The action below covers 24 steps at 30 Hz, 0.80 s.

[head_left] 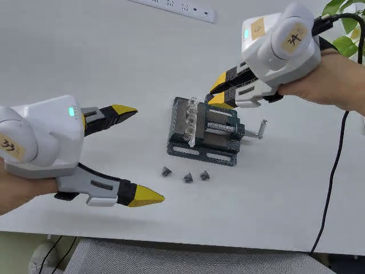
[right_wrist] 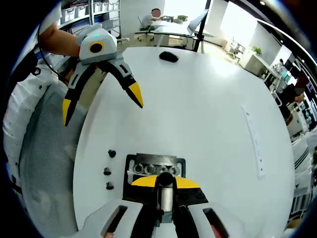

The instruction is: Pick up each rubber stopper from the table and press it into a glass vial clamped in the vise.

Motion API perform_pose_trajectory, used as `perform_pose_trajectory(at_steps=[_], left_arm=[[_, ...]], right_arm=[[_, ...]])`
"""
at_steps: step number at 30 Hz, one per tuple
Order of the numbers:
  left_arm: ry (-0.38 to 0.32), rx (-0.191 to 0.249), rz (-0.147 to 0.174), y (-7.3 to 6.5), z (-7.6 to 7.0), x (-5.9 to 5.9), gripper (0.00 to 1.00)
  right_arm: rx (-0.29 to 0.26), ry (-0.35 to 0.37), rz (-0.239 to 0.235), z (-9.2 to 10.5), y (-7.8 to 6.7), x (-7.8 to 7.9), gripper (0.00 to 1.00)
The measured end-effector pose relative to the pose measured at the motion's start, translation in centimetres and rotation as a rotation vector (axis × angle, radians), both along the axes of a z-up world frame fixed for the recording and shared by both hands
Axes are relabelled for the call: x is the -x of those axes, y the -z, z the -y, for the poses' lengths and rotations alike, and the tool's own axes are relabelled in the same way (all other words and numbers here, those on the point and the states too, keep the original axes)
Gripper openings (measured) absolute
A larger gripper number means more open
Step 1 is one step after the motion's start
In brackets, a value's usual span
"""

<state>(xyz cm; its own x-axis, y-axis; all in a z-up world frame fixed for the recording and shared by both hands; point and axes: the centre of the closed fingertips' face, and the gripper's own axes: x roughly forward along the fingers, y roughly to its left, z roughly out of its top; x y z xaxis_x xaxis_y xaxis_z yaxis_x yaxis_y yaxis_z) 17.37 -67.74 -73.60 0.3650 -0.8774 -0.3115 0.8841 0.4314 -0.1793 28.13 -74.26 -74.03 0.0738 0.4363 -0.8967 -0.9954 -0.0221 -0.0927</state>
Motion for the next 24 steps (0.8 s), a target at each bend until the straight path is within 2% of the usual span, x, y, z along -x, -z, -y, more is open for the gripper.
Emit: perform_pose_trajectory(at_steps=[4, 16, 24], left_arm=[[0.001, 0.006, -0.001, -0.1, 0.1, 0.0, 0.97], [-0.005, 0.022, -0.003, -0.1, 0.2, -0.2, 0.97], [-0.011, 0.025, -0.006, 0.0, 0.1, -0.5, 0.96]], right_arm=[[0.005, 0.000, 0.001, -0.2, 0.6, -0.7, 0.06], [0.020, -0.004, -0.014, -1.0, 2.4, -1.5, 0.06], [0.030, -0.008, -0.023, -1.1, 2.9, -1.5, 0.06]])
